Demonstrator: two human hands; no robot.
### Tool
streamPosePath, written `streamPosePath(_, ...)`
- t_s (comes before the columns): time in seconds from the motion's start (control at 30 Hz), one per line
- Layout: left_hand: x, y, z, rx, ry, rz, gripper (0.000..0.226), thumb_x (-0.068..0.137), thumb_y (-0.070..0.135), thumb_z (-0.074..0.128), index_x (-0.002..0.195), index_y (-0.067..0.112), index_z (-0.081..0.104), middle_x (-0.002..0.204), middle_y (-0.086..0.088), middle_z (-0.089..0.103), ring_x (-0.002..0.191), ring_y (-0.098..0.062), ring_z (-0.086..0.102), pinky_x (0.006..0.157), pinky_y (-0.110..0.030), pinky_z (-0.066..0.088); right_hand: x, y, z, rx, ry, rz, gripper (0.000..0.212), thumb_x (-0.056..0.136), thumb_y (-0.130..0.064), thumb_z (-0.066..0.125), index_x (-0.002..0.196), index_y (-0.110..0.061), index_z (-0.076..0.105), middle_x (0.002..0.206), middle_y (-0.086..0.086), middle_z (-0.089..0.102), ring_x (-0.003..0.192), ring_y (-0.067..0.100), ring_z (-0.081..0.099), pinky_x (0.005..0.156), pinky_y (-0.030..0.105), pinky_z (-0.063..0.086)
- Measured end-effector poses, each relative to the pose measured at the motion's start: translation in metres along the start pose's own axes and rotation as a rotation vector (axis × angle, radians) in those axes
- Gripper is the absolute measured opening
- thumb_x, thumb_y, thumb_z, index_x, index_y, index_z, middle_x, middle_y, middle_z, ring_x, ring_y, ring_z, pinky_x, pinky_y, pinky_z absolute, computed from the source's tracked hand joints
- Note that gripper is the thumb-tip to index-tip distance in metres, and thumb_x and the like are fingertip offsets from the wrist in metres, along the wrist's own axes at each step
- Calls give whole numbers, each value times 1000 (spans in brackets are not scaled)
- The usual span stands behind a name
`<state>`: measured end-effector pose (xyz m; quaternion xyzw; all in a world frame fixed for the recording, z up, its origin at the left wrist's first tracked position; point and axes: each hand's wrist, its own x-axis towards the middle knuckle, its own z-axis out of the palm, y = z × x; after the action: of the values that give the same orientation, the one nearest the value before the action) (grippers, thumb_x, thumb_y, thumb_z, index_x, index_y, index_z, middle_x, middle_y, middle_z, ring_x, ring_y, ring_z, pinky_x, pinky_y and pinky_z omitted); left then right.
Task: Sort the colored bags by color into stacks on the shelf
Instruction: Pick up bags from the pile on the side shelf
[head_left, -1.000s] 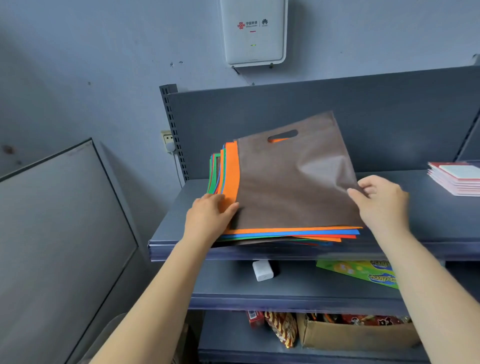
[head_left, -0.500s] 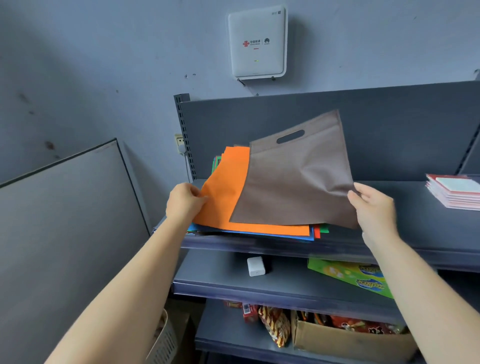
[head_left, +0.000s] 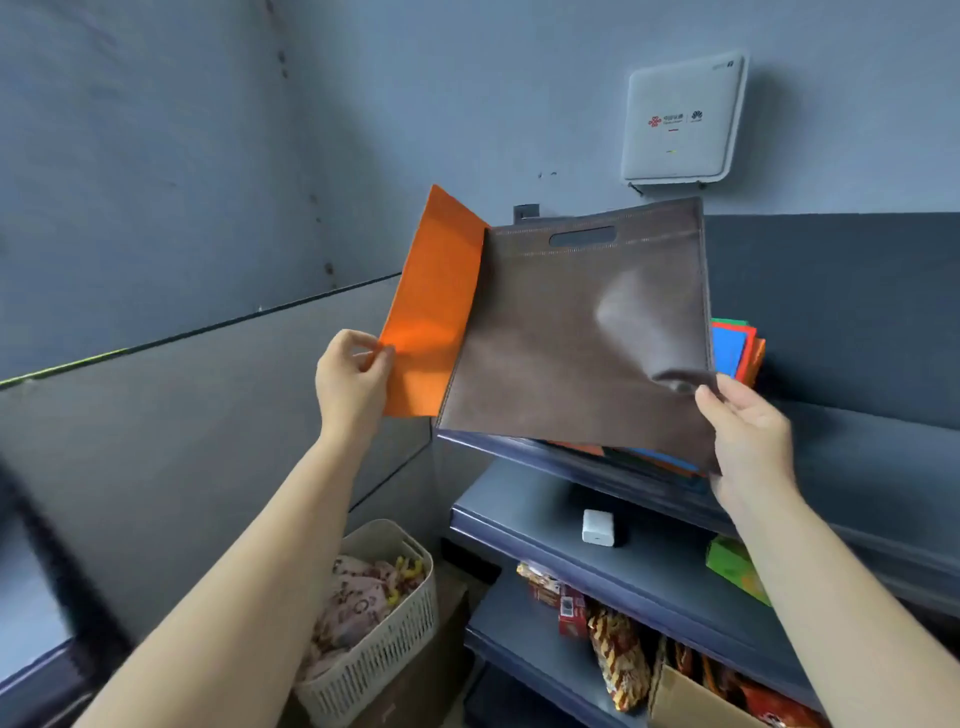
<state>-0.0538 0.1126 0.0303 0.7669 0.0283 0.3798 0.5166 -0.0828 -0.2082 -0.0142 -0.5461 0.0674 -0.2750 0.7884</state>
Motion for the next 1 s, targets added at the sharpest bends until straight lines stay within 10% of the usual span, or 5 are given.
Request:
streamPosePath(0.17,-14,-11,-96,2,196,-36,20,88,15,63,76,25,52,87,-3,61,77,-15,54,64,-27,39,-33,17,64,19,-217,59,28,92,-6,57,120,-6,63,108,9,68,98,24,62,95,39,50)
streamPosePath(0.33,-37,-25,-198,109,362,-48,16,88,14,65,79,20,54,76,5,57,70,-8,53,59,-17,39,-83,37,135,29,-400,84,21,91,-5,59,110,-11,68,68,-16,70,68,2,64,72,18,55)
streamPosePath(0.5,-65,-34,-304,148,525,-104,26,87,10,65,72,25,52,72,5,57,69,-7,54,61,-24,41,-165,47,207,70,-667,131,39,93,2,51,78,-23,77,72,-15,72,70,-2,63,70,12,51)
streamPosePath(1.0,-160,-76,-576,415,715,-347,9,88,12,65,89,9,57,79,-1,56,80,-20,54,70,-30,41,-391,100,361,23,-1033,211,27,90,11,51,112,-2,61,64,-20,68,61,-9,61,65,6,48)
